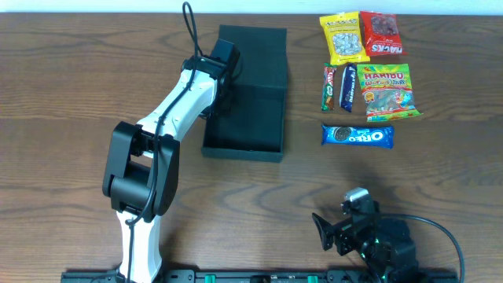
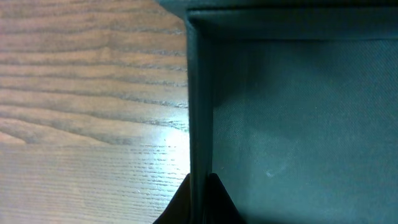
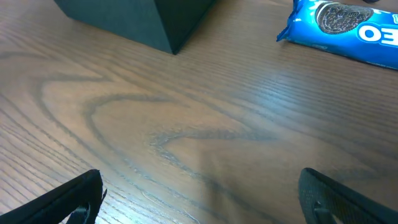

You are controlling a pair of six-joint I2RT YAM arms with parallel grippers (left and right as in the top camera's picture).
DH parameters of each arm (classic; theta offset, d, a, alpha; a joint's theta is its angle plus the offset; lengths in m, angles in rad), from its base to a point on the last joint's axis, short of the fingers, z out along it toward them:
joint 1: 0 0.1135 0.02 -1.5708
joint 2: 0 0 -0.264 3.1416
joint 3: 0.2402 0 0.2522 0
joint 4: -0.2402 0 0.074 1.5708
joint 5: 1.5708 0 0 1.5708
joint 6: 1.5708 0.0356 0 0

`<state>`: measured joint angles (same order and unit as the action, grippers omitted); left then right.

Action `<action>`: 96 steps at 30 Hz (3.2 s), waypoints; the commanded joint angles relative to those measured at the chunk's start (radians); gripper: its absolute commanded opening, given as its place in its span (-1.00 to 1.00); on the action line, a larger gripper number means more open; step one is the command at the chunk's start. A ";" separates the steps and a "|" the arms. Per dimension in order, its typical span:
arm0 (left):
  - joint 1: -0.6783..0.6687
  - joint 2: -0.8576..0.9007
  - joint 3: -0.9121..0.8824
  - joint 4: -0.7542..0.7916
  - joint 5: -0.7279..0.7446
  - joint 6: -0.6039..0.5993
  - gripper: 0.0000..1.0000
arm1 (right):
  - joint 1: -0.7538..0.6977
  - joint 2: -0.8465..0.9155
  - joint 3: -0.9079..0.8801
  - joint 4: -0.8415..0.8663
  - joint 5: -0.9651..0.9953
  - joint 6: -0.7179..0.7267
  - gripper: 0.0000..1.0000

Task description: Pack container

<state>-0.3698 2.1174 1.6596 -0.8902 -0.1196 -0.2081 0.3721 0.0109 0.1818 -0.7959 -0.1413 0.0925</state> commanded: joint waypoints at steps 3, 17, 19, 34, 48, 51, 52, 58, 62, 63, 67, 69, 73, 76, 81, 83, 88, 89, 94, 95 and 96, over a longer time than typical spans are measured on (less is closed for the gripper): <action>0.004 0.008 -0.003 -0.026 0.009 -0.135 -0.88 | 0.008 -0.005 -0.005 -0.003 -0.005 -0.019 0.98; 0.004 0.006 0.005 -0.049 0.035 -0.200 0.90 | 0.008 -0.005 -0.005 -0.003 -0.005 -0.019 0.98; 0.004 0.004 0.031 -0.080 0.054 -0.200 0.90 | 0.008 -0.005 -0.005 -0.003 -0.005 -0.019 0.99; 0.001 -0.426 0.134 -0.278 0.064 -0.051 0.90 | 0.008 -0.005 -0.005 -0.003 -0.005 -0.019 0.99; 0.001 -0.609 0.133 -0.415 0.069 -0.004 0.91 | 0.008 -0.005 -0.004 -0.004 0.019 -0.035 0.98; 0.001 -0.609 0.126 -0.418 0.069 -0.004 0.90 | 0.008 -0.005 -0.004 -0.004 0.019 -0.035 0.98; 0.001 -0.608 0.124 -0.417 0.069 -0.004 0.90 | 0.008 -0.005 -0.004 -0.004 0.019 -0.035 0.99; 0.001 -0.609 0.122 -0.418 0.068 0.003 0.90 | 0.008 -0.005 -0.004 0.109 -0.012 0.009 0.99; 0.001 -0.608 0.122 -0.418 0.069 0.003 0.91 | 0.008 -0.005 -0.005 0.423 -0.284 0.479 0.98; 0.001 -0.609 0.122 -0.418 0.069 0.003 0.90 | 0.008 -0.005 -0.004 0.451 -0.315 0.539 0.98; 0.001 -0.608 0.122 -0.418 0.069 0.003 0.90 | 0.008 -0.005 -0.004 0.460 -0.382 0.652 0.99; 0.001 -0.608 0.122 -0.418 0.069 0.003 0.91 | 0.008 -0.005 -0.004 0.502 -0.382 0.680 0.99; 0.001 -0.609 0.122 -0.417 0.069 0.003 0.90 | 0.007 -0.004 -0.004 0.701 -0.322 0.695 0.98; 0.001 -0.608 0.122 -0.414 0.068 0.003 0.90 | -0.007 0.010 -0.004 0.792 -0.173 0.780 0.98; 0.001 -0.608 0.122 -0.398 0.068 0.012 0.91 | -0.104 0.154 0.038 0.876 -0.127 0.755 0.99; 0.001 -0.608 0.122 -0.377 0.068 0.040 0.90 | -0.156 0.258 0.092 0.875 -0.161 0.689 0.98; 0.002 -0.606 0.122 -0.292 0.060 0.083 0.90 | -0.302 0.608 0.310 0.834 -0.296 0.500 0.98; 0.001 -0.603 0.122 -0.264 0.060 0.107 0.90 | -0.343 0.735 0.404 0.792 -0.308 0.427 0.98; 0.004 -0.588 0.122 -0.200 0.056 0.135 0.90 | -0.426 1.101 0.698 0.607 -0.207 0.201 0.99; 0.005 -0.584 0.121 -0.189 0.057 0.144 0.90 | -0.433 1.168 0.754 0.566 -0.161 0.162 0.99; 0.005 -0.579 0.121 -0.180 0.057 0.155 0.90 | -0.438 1.235 0.809 0.525 -0.111 0.123 0.97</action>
<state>-0.3702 1.5234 1.7847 -1.0870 -0.0521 -0.0982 -0.0402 1.1107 0.8776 -0.2279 -0.3668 0.4053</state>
